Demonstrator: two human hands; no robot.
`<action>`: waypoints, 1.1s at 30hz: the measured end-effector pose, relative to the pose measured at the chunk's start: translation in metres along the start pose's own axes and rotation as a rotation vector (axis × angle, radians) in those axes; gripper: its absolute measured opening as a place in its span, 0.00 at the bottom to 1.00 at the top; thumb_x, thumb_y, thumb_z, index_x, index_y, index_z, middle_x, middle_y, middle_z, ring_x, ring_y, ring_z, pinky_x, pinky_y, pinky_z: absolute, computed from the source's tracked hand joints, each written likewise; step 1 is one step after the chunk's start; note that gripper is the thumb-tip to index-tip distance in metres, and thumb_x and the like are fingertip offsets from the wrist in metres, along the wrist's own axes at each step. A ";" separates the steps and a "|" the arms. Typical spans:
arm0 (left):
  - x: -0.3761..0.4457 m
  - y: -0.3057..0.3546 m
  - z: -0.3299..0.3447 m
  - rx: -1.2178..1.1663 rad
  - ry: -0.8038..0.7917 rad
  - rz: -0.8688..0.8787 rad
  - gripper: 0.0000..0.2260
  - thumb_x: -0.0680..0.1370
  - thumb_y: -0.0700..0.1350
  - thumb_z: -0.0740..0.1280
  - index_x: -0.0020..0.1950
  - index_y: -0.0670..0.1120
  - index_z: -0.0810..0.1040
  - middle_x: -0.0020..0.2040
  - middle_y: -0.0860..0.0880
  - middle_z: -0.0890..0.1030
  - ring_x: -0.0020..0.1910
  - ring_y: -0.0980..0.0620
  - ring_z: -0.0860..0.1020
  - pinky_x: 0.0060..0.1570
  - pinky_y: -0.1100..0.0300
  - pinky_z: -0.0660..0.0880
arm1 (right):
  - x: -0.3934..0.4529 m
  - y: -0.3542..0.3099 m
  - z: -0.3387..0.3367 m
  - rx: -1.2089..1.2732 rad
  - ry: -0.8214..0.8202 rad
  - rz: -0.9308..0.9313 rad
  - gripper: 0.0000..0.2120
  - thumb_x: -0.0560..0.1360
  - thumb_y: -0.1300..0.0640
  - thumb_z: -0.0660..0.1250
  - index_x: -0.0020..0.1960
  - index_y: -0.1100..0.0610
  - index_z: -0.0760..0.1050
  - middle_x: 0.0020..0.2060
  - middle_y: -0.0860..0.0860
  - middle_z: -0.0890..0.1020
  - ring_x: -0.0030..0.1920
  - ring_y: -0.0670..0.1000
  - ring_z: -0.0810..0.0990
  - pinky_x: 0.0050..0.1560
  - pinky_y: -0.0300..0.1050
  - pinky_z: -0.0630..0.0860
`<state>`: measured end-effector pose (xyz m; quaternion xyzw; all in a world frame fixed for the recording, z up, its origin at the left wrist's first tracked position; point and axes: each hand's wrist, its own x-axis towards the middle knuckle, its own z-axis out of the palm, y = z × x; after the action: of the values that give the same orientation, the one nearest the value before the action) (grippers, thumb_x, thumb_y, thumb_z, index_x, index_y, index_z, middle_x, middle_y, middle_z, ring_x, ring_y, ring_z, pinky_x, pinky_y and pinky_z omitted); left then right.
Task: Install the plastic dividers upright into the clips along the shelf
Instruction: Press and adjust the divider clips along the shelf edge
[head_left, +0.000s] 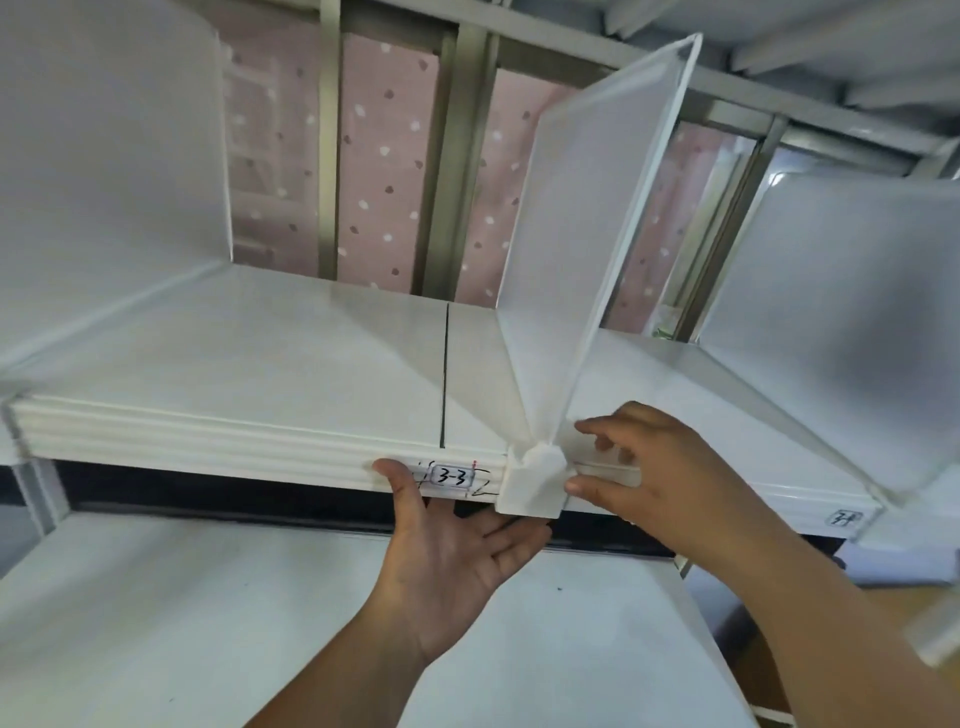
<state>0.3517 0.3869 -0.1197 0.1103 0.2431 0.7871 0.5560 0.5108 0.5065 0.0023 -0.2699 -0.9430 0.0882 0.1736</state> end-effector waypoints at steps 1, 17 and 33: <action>0.001 0.000 0.000 -0.006 -0.009 -0.003 0.56 0.60 0.84 0.66 0.79 0.52 0.71 0.73 0.31 0.78 0.71 0.29 0.77 0.67 0.38 0.78 | 0.007 0.002 -0.002 -0.027 -0.052 -0.017 0.32 0.72 0.38 0.75 0.73 0.49 0.75 0.59 0.40 0.77 0.57 0.36 0.72 0.56 0.30 0.67; 0.011 0.003 0.002 -0.001 -0.126 -0.061 0.69 0.46 0.82 0.72 0.77 0.39 0.75 0.74 0.33 0.77 0.61 0.36 0.79 0.54 0.53 0.81 | 0.026 0.003 0.010 -0.039 -0.175 -0.051 0.33 0.78 0.46 0.73 0.79 0.49 0.67 0.79 0.42 0.64 0.79 0.41 0.60 0.77 0.38 0.58; 0.000 0.016 -0.021 -0.008 -0.052 -0.057 0.51 0.57 0.69 0.83 0.72 0.41 0.81 0.67 0.35 0.83 0.61 0.36 0.78 0.40 0.56 0.81 | 0.024 -0.020 0.035 -0.118 0.079 0.099 0.49 0.58 0.18 0.62 0.63 0.54 0.82 0.63 0.48 0.84 0.61 0.54 0.82 0.59 0.50 0.78</action>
<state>0.3294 0.3771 -0.1291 0.1214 0.2286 0.7689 0.5846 0.4687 0.5001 -0.0180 -0.3292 -0.9245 0.0303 0.1899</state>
